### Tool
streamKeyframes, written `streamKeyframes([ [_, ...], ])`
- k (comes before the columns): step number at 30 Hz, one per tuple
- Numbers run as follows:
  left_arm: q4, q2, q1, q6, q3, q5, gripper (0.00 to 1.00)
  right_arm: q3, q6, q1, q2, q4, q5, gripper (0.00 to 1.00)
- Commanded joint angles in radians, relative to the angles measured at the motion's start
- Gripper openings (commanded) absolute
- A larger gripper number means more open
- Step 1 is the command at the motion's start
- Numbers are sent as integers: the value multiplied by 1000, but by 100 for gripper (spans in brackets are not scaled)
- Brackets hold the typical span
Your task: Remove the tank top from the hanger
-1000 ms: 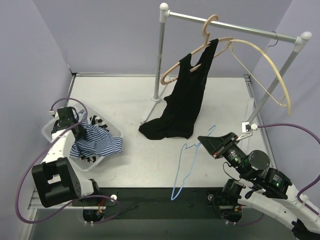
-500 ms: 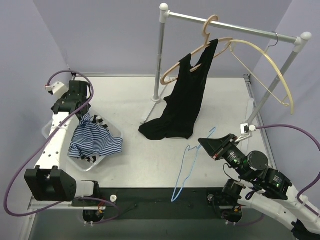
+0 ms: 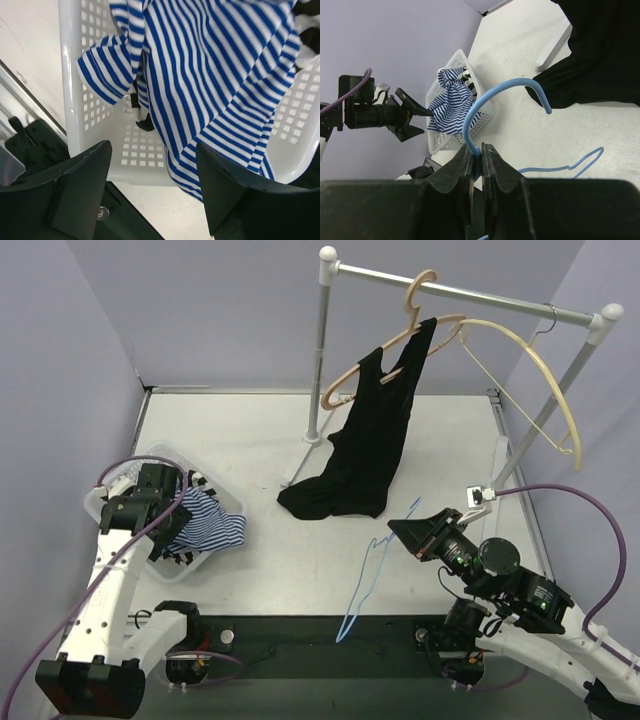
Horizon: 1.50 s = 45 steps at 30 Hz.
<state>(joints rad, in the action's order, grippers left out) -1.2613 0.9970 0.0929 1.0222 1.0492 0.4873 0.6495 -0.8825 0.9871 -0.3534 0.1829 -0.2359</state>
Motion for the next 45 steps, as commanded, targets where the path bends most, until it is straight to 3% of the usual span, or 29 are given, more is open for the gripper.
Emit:
streamKeyframes([
  [1,86,-26,7,62,-93,-124,79,-8,-19,-5,-25,-71,3,0],
  [5,215,0,5,52,-173,-237,72,-11,-33,-4,-38,-85,23,0],
  [9,324,8,1,55,-195,-239,42,-25,-42,-4,-38,-91,23,0],
  [10,326,6,-7,47,-180,-216,26,-27,-45,-4,-38,-92,21,0],
  [15,304,3,-48,-20,-8,26,0,-39,-55,-5,-30,-108,29,0],
  [19,379,15,-137,-108,25,204,0,-44,-47,-2,-32,-109,37,0],
  [21,466,34,-227,-161,-17,182,0,-45,-47,-4,-24,-108,38,0],
  [23,540,55,-328,-203,-47,1,0,-53,-39,-4,-12,-106,44,0],
  [27,704,123,-352,-226,-205,-301,0,-65,42,-4,2,-123,41,0],
  [30,809,173,-363,-315,-296,-527,9,-36,151,-4,-22,-111,-9,0],
  [32,829,166,-357,-340,-272,-600,21,2,203,-4,-54,-60,-49,0],
  [33,817,155,-337,-341,-250,-580,45,13,221,-4,-61,-56,-58,0],
  [35,746,120,-306,-358,-158,-453,85,44,261,-4,-88,-54,-80,0],
  [36,725,109,-280,-370,-128,-408,97,80,278,-4,-102,-54,-86,0],
  [39,707,46,-236,-453,-72,-273,97,165,350,-4,-163,-57,-100,0],
  [41,752,-25,-148,-511,-81,-224,97,199,405,-4,-211,-56,-157,0],
  [45,833,-144,-61,-517,-135,-291,97,271,632,-8,-263,-85,-215,0],
])
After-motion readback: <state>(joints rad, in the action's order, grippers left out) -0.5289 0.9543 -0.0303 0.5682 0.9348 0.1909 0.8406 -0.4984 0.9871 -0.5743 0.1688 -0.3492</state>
